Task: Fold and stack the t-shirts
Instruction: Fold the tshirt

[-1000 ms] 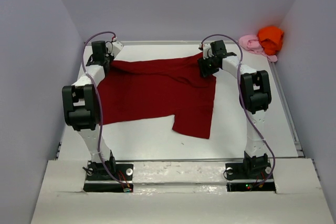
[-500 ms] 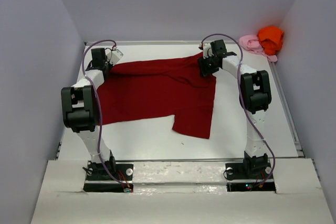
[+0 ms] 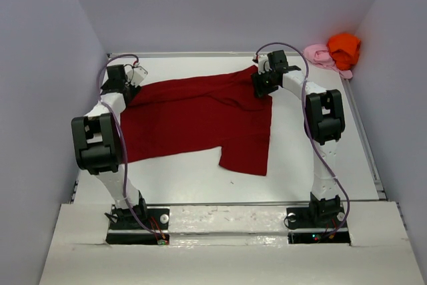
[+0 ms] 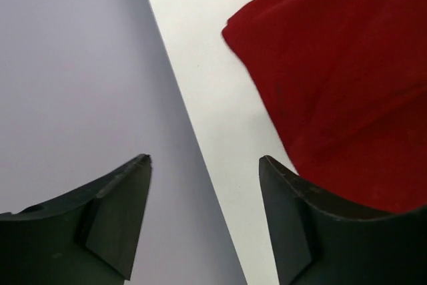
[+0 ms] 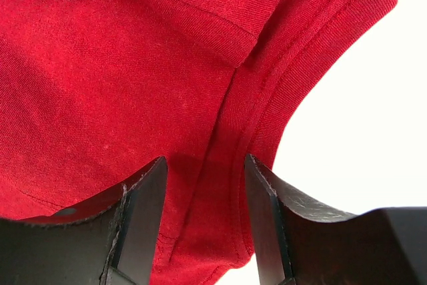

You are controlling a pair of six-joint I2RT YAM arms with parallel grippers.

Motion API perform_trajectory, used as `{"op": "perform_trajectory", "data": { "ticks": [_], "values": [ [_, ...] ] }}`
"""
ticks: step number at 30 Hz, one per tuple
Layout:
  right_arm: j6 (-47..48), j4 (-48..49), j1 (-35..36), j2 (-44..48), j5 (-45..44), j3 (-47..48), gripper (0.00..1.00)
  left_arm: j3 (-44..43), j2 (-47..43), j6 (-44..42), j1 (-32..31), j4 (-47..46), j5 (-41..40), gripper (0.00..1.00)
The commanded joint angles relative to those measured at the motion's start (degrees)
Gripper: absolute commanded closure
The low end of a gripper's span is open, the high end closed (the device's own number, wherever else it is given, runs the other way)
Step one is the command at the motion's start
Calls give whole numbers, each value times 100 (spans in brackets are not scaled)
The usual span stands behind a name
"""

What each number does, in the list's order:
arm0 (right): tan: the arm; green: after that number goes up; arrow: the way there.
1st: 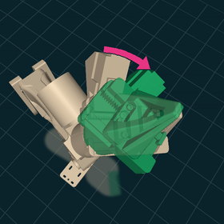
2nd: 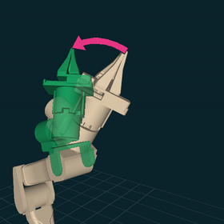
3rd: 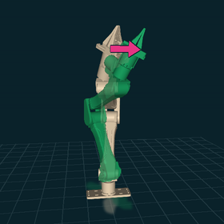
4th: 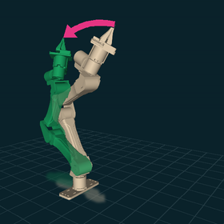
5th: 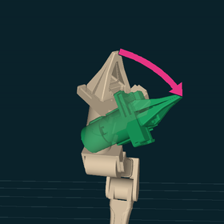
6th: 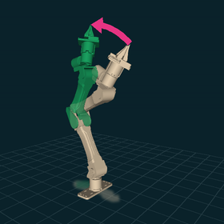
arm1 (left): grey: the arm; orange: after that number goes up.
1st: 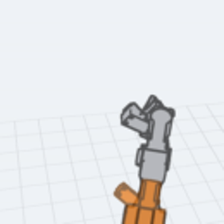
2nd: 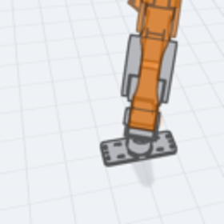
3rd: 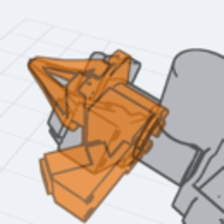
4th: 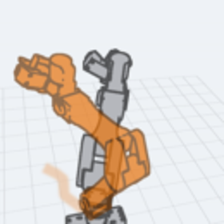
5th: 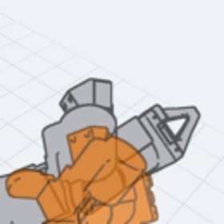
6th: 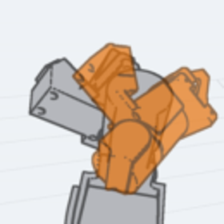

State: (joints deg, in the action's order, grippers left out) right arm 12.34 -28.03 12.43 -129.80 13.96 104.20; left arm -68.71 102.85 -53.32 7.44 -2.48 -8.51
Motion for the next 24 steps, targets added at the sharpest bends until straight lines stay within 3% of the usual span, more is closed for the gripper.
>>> {"op": "perform_trajectory", "data": {
  "ticks": [1, 2, 7, 18, 21, 24],
  "values": [
    [-3, 0, 23, -19, 11, 294, 44, 112, -564, -30, 126, -33, -37, 18],
    [-3, -1, 23, -19, -7, 294, 44, 112, -642, -12, 152, -51, -19, 13],
    [-30, 0, 23, 7, 54, 276, 44, -107, -757, 313, 249, -77, 253, 11],
    [-197, 114, 23, 34, 362, 618, 44, -2057, 753, 2933, 205, 441, 2318, 12],
    [-345, 350, 23, 42, 528, 619, 44, -2165, 877, 3809, 170, 5, 3047, 12],
    [-512, 421, 23, -168, 792, 960, 44, -1727, 755, 4408, 56, -778, 3531, 13]
  ]
}}
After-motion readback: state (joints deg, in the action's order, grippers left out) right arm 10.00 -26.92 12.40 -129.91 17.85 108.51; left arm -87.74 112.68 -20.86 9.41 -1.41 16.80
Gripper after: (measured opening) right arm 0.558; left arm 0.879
